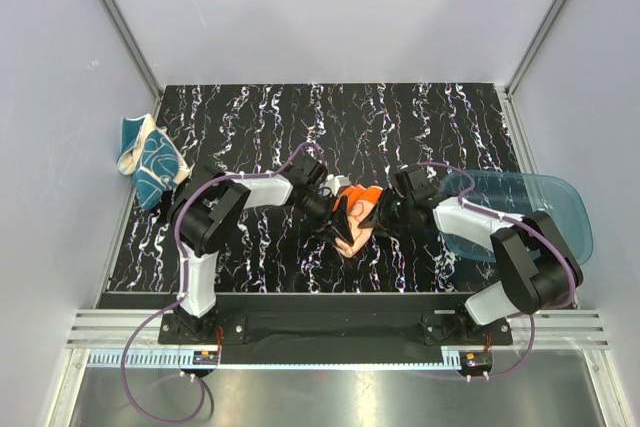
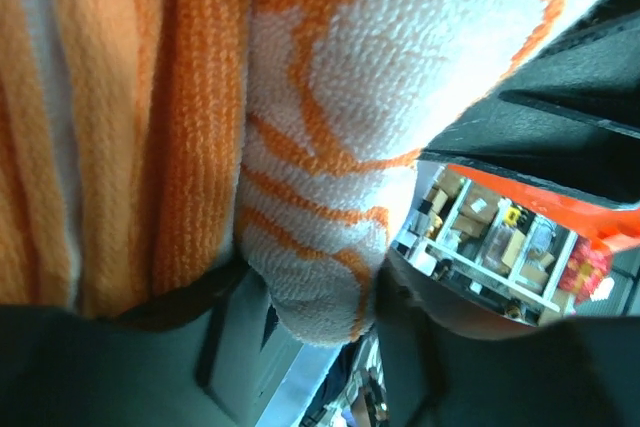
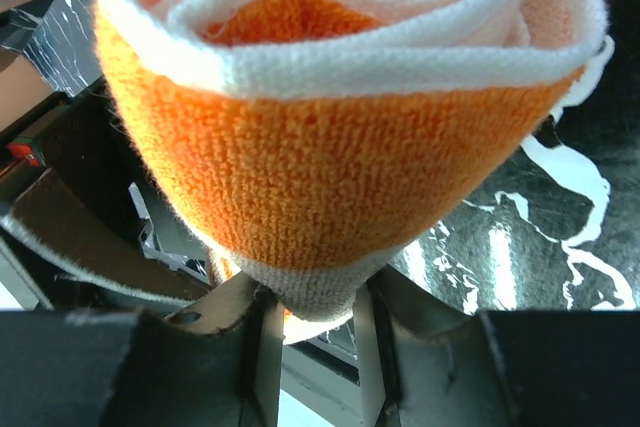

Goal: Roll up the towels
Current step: Roll the towel

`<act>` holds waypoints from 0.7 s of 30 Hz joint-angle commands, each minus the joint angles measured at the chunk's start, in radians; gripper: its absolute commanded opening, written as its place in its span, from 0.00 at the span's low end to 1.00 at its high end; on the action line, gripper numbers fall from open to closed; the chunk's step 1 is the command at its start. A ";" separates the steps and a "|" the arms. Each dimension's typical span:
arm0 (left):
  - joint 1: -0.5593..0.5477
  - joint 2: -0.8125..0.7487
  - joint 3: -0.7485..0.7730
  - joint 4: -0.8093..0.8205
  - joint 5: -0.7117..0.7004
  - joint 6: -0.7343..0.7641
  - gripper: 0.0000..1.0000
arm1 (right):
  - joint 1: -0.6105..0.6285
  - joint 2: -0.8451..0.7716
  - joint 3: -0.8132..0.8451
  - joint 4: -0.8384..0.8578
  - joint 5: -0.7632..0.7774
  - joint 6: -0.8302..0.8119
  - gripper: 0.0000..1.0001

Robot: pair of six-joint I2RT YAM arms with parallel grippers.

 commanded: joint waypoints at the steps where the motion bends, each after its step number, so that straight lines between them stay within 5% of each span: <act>1: -0.002 -0.048 -0.008 -0.124 -0.218 0.055 0.52 | 0.003 0.054 -0.004 -0.025 0.118 -0.010 0.27; 9: -0.017 -0.218 0.070 -0.310 -0.621 0.148 0.58 | 0.010 0.065 0.017 -0.071 0.109 -0.017 0.23; 11: -0.045 -0.289 0.084 -0.324 -0.814 0.175 0.58 | 0.010 0.065 0.028 -0.079 0.102 -0.017 0.23; 16: -0.152 -0.471 0.038 -0.278 -1.142 0.249 0.58 | 0.015 0.067 0.051 -0.102 0.088 -0.025 0.23; 21: -0.334 -0.587 -0.037 -0.145 -1.290 0.367 0.59 | 0.016 0.084 0.076 -0.114 0.068 -0.034 0.23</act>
